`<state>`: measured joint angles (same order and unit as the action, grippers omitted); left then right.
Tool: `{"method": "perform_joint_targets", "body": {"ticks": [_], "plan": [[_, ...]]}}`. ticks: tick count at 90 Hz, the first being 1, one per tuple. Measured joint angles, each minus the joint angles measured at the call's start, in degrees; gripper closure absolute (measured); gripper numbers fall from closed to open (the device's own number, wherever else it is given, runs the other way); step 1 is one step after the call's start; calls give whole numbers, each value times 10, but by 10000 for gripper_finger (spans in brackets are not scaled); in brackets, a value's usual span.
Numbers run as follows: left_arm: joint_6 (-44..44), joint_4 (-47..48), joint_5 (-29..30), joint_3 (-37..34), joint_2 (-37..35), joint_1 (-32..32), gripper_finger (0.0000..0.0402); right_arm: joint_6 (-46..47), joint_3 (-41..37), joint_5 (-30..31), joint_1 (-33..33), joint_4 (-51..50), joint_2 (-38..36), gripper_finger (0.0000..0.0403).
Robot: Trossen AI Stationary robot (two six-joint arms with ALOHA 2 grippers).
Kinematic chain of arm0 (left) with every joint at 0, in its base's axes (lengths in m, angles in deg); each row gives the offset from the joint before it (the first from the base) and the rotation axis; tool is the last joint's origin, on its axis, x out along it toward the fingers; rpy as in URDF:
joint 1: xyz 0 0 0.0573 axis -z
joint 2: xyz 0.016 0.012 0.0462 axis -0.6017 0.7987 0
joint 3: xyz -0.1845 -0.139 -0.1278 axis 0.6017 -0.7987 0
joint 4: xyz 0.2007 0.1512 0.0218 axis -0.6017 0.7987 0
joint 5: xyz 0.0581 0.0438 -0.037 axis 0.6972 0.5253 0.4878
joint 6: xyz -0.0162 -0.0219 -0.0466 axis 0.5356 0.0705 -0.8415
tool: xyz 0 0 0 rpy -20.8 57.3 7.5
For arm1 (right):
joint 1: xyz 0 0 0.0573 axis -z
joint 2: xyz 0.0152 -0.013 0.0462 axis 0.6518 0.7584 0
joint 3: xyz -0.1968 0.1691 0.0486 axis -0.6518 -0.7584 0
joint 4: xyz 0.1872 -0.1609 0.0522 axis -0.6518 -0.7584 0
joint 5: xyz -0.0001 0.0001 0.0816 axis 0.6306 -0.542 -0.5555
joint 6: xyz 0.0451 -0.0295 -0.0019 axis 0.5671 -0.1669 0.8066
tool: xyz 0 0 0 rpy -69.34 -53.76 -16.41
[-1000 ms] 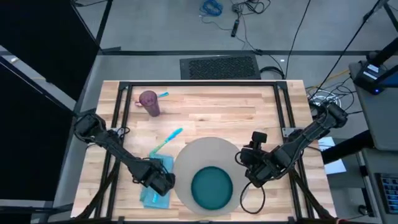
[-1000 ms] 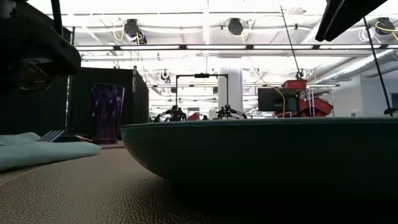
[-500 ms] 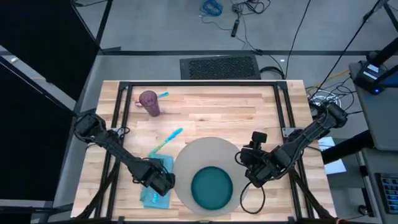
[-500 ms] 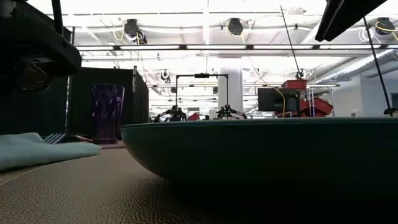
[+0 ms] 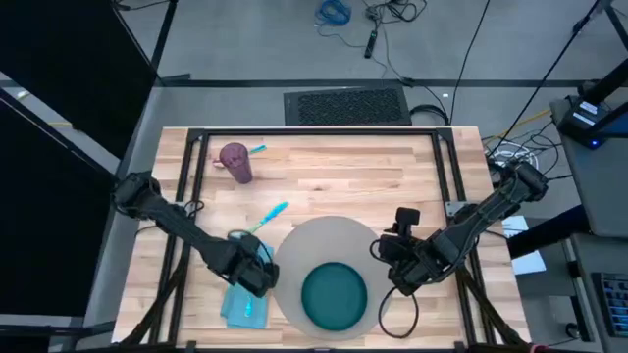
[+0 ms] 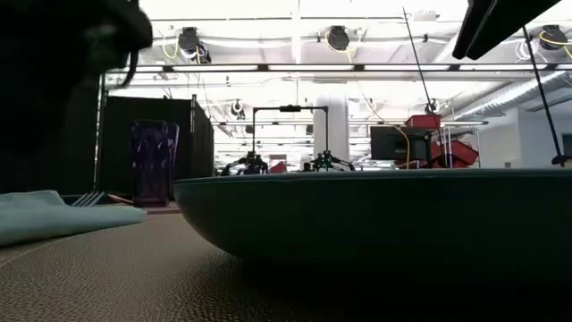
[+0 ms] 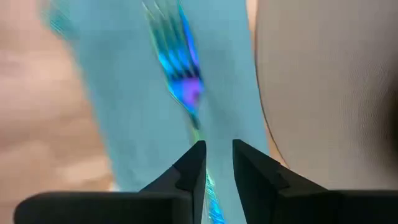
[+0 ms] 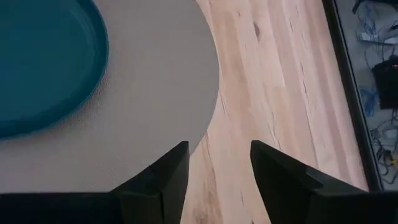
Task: Set table place
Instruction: Move the blue knife from the top of the blue napkin
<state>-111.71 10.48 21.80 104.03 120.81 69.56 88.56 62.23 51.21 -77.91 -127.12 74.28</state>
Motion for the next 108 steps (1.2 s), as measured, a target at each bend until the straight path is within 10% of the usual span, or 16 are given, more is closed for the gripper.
{"method": "perform_joint_targets", "body": {"ticks": [27,45,68,108], "plan": [[46,151,160,55,-113,14,338,16,0,-18,1,15,0,245],[45,169,157,55,-120,23,338,41,0,-50,-9,42,1,245],[231,146,224,54,-79,16,338,-33,0,-23,32,70,1,245],[483,29,66,-98,-34,-157,338,-285,0,-176,278,254,2,268]]}}
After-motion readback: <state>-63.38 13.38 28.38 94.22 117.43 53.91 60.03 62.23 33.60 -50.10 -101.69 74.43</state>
